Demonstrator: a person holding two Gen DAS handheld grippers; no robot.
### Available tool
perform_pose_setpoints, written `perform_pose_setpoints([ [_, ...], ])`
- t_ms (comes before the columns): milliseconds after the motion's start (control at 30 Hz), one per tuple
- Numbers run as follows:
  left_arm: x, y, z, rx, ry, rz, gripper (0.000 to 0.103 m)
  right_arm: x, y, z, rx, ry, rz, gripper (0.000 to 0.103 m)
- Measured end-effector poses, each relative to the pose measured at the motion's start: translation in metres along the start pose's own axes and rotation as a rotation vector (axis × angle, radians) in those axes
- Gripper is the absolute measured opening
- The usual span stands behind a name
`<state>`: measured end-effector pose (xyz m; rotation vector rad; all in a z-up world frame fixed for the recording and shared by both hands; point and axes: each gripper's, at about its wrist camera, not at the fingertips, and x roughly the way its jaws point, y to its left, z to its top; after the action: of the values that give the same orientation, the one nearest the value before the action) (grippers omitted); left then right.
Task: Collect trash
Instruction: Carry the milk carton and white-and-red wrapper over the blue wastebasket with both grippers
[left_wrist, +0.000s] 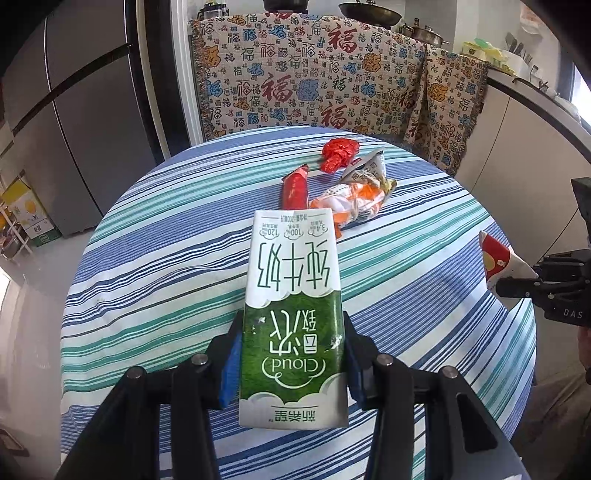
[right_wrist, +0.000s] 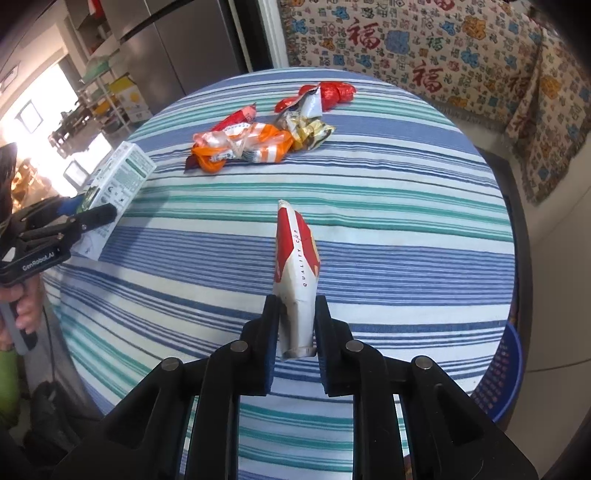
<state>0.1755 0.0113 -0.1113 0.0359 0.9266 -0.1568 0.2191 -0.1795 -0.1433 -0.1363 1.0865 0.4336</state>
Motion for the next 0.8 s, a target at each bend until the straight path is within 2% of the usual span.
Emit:
perform_pose_setpoints([
  [533,-0.004,-0.045,0.006,0.057,-0.022,-0.028,0.047,-0.008,-0.004,-0.018,0.041,-0.015,-0.003,0.019],
  [800,0.002,-0.073,0.005,0.078,0.000,-0.107,0.047,-0.013,-0.016,-0.024,0.082,-0.033,-0.006,0.019],
])
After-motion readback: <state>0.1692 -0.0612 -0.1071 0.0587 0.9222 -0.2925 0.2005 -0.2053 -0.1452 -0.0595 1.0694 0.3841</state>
